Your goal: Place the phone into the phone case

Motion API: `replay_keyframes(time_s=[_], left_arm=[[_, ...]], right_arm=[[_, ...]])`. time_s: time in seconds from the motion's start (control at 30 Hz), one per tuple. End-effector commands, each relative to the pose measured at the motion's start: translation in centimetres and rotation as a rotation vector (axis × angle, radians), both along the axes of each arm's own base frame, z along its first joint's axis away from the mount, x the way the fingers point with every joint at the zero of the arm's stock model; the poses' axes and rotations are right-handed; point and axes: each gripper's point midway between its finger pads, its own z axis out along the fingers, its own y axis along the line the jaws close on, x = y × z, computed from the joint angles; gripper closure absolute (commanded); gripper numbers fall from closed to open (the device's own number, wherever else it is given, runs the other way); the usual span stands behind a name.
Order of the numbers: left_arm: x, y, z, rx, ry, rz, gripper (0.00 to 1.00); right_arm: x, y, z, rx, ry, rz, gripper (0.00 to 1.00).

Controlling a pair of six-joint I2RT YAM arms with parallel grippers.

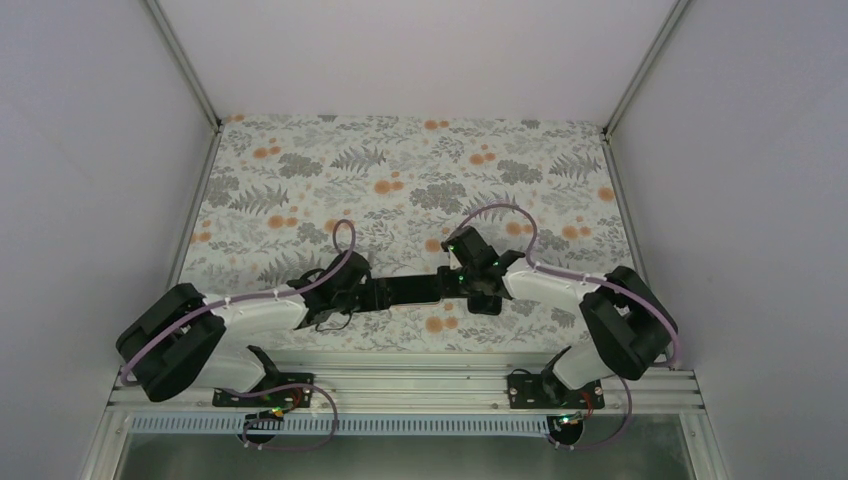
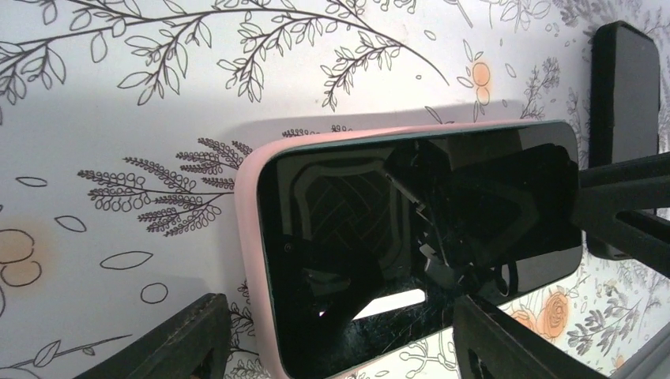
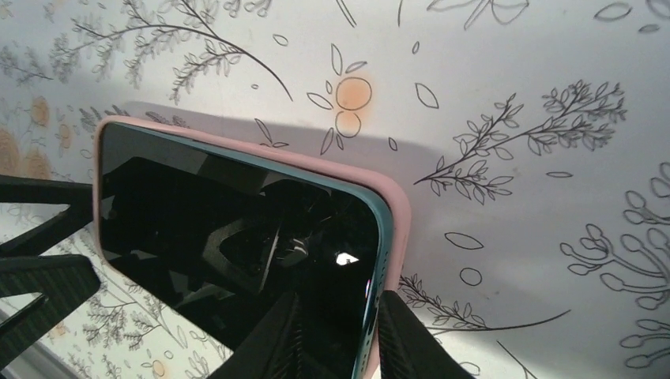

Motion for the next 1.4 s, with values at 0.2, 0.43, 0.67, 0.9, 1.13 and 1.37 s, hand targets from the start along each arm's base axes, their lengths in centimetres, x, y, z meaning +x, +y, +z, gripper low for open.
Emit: replay_keyframes(time_s=[0.2, 0.43, 0.67, 0.9, 1.13, 1.37], left_arm=[[-0.6, -0.2, -1.4, 0.049, 0.028, -0.029, 0.34], [-0.9, -0.1, -1.9, 0.071, 0.036, -0.032, 0.37], [-1.1, 1.0, -2.1, 0.114, 0.034, -0.014, 0.37], [-1.0, 1.9, -2.1, 0.158, 0.025, 0.006, 0.37], [-1.0, 2.3, -2.2, 0.181, 0.026, 0.009, 0.36], [-1.0, 2.3, -2.4, 0.188, 0.031, 0.008, 0.36]], right_arm=[[0.0, 3.1, -0.5, 0.013, 0.0, 0.061, 0.92], [-0.1, 4.3, -0.4, -0.006, -0.008, 0.091, 0.93], [-0.1, 1.9, 0.5, -0.087, -0.056, 0.066, 0.79], [-1.4, 0.2, -0.2, -0.098, -0.029, 0.064, 0.78], [-1.8, -0.5, -1.5, -0.111, -0.016, 0.049, 0.79], [-2.0, 0.1, -2.5, -0.101, 0.013, 0.071, 0.83]])
